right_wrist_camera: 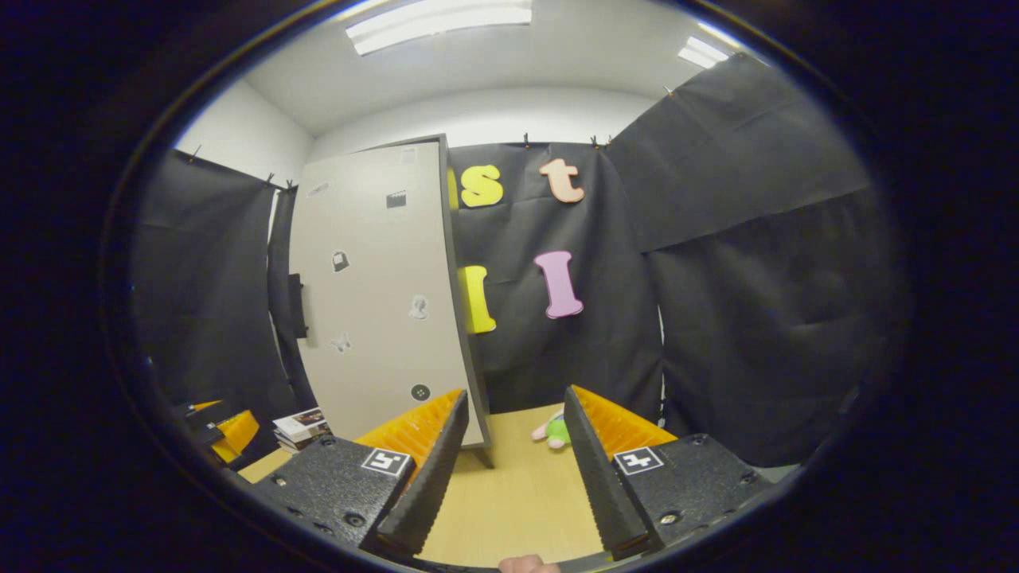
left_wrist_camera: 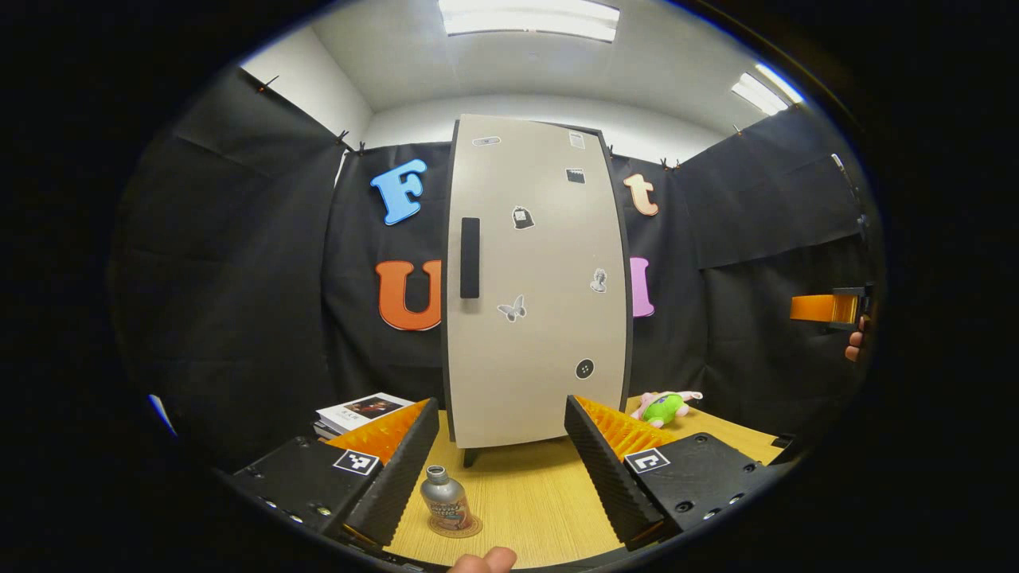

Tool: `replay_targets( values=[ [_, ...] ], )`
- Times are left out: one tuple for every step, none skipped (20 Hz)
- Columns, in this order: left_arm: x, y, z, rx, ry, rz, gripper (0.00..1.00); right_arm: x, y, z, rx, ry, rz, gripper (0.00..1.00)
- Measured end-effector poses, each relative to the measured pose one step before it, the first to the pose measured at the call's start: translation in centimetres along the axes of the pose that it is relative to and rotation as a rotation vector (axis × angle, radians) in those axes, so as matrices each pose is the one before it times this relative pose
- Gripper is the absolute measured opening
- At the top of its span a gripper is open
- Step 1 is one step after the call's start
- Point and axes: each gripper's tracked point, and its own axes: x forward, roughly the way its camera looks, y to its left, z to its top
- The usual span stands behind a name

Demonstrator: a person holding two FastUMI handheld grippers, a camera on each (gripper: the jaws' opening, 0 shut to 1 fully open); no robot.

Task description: Open the cabinet door with the right hand, grasp the bottle in the cabinet with the left hand and place it on the coaster, then close the cabinet door with the right hand.

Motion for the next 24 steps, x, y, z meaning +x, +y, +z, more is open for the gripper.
replay_targets(
  values=[
    [0.057, 0.065, 0.102, -0.00198, -0.00151, 0.00388, 0.96, -0.017, 0.093, -0.007, 0.00068, -0.00038, 0.00666, 0.79],
    [-0.062, -0.086, 0.132, -0.00394, -0.00107, 0.00287, 0.96, 0.039, 0.103, -0.076, 0.00173, 0.00045, 0.00663, 0.79],
    [0.023, 0.061, -0.014, -0.00300, -0.00175, 0.00179, 0.96, -0.035, 0.135, 0.025, 0.00079, -0.00022, 0.00691, 0.79],
    [-0.046, 0.114, 0.050, -0.00171, -0.00025, 0.00293, 0.96, 0.007, 0.055, -0.079, -0.00105, 0.00155, 0.00319, 0.79],
    [-0.004, 0.052, -0.007, -0.00094, -0.00015, 0.00174, 0.96, 0.082, 0.022, -0.070, -0.00182, 0.00110, 0.00083, 0.79],
    [0.022, 0.039, -0.006, -0.00033, -0.00020, 0.00199, 0.96, 0.070, 0.015, -0.001, -0.00150, 0.00104, 0.00103, 0.79],
    [-0.044, 0.003, 0.028, -0.00028, -0.00112, 0.00113, 0.96, -0.044, 0.031, -0.047, 0.00040, 0.00170, 0.00072, 0.79],
    [-0.051, 0.031, 0.051, 0.00013, -0.00171, 0.00116, 0.96, 0.030, 0.049, -0.040, 0.00139, 0.00157, 0.00246, 0.79],
    [0.002, 0.078, 0.015, 0.00043, 0.00002, 0.00060, 0.96, -0.028, 0.045, 0.056, 0.00127, -0.00097, 0.00070, 0.79],
    [-0.081, 0.010, -0.020, -0.00023, 0.00079, 0.00160, 0.96, 0.008, 0.029, 0.058, 0.00001, -0.00199, -0.00004, 0.79],
    [-0.029, 0.024, 0.033, -0.00122, -0.00005, -0.00047, 0.96, 0.016, 0.034, 0.053, -0.00138, -0.00107, 0.00016, 0.79],
    [0.052, -0.008, -0.034, -0.00137, -0.00055, -0.00067, 0.96, 0.055, 0.022, -0.029, -0.00083, 0.00017, -0.00074, 0.77],
    [0.021, 0.023, -0.018, -0.00051, 0.00053, 0.00032, 0.96, -0.061, 0.071, -0.005, -0.00112, 0.00028, 0.00142, 0.79],
    [0.005, 0.028, 0.023, -0.00043, -0.00015, 0.00004, 0.96, -0.034, 0.072, -0.027, -0.00092, -0.00056, -0.00048, 0.79],
    [-0.035, 0.051, -0.029, -0.00030, -0.00050, -0.00015, 0.96, -0.060, 0.001, -0.020, -0.00069, 0.00076, -0.00014, 0.79],
    [-0.037, 0.009, 0.038, 0.00050, 0.00044, -0.00079, 0.96, 0.057, 0.045, -0.007, 0.00007, 0.00093, 0.00070, 0.78],
    [-0.001, 0.064, 0.010, 0.00043, -0.00067, -0.00035, 0.96, -0.061, 0.035, 0.058, -0.00005, 0.00006, -0.00012, 0.78],
    [-0.033, -0.008, 0.005, 0.00070, 0.00000, -0.00061, 0.96, -0.004, 0.070, -0.025, -0.00071, -0.00042, -0.00012, 0.78],
    [0.020, 0.055, -0.034, 0.00049, -0.00083, -0.00042, 0.96, -0.013, 0.003, 0.033, -0.00065, -0.00035, -0.00157, 0.78],
    [0.000, 0.001, -0.003, 0.00021, -0.00055, -0.00046, 0.96, 0.093, 0.062, -0.043, 0.00065, 0.00049, 0.00008, 0.77],
    [0.049, 0.016, 0.066, 0.00050, 0.00030, -0.00053, 0.96, 0.008, 0.092, -0.009, 0.00175, 0.00086, 0.00198, 0.77],
    [0.082, 0.035, -0.032, 0.00034, -0.00097, -0.00046, 0.96, -0.143, 0.122, -0.012, 0.00042, -0.00094, 0.00101, 0.79],
    [-0.045, 0.023, 0.073, -0.00013, -0.00162, -0.00049, 0.96, 0.006, 0.000, 0.083, -0.00174, -0.00148, -0.00173, 0.79],
    [0.076, 0.010, 0.062, -0.00033, -0.00234, -0.00078, 0.96, -0.016, 0.051, -0.045, -0.00268, -0.00027, -0.00093, 0.78]
  ],
)
